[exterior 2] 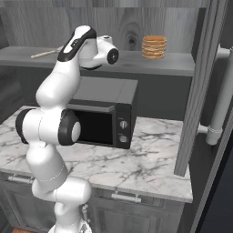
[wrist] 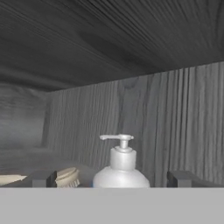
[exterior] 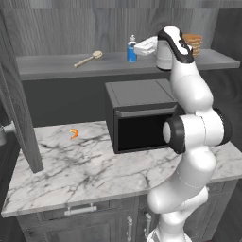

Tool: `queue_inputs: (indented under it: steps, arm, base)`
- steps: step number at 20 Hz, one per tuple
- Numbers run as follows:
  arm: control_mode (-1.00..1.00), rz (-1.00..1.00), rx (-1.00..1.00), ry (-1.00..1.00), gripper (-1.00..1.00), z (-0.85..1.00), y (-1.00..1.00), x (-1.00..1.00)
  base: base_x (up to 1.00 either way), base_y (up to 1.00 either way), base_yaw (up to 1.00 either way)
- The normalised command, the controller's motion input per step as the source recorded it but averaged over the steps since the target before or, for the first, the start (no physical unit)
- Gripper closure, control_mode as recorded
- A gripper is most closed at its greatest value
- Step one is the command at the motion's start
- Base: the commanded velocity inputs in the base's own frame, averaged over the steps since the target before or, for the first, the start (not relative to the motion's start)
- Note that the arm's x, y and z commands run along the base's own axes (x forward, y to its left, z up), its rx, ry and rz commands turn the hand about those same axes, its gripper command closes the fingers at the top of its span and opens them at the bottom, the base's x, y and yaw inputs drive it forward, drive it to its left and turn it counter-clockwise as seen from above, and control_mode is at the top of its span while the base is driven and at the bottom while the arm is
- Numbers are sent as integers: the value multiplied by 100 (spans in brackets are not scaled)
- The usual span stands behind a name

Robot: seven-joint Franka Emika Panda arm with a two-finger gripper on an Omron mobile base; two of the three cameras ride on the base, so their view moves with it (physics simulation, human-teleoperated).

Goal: Pick the dish brush and soap dispenser from the cabinet and place them on the counter.

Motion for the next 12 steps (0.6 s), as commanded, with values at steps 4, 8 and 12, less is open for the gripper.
queue_inputs:
  steps: [4, 8, 12]
  arm:
    - [-100, 0, 1, 0, -100, 10, 2, 2]
    - [-100, 0, 0, 0, -100, 8, 0, 5]
    - [-100, 0, 0, 0, -100, 1, 0, 7]
  base:
    - [0, 0, 0]
    - [0, 0, 0]
    - [0, 0, 0]
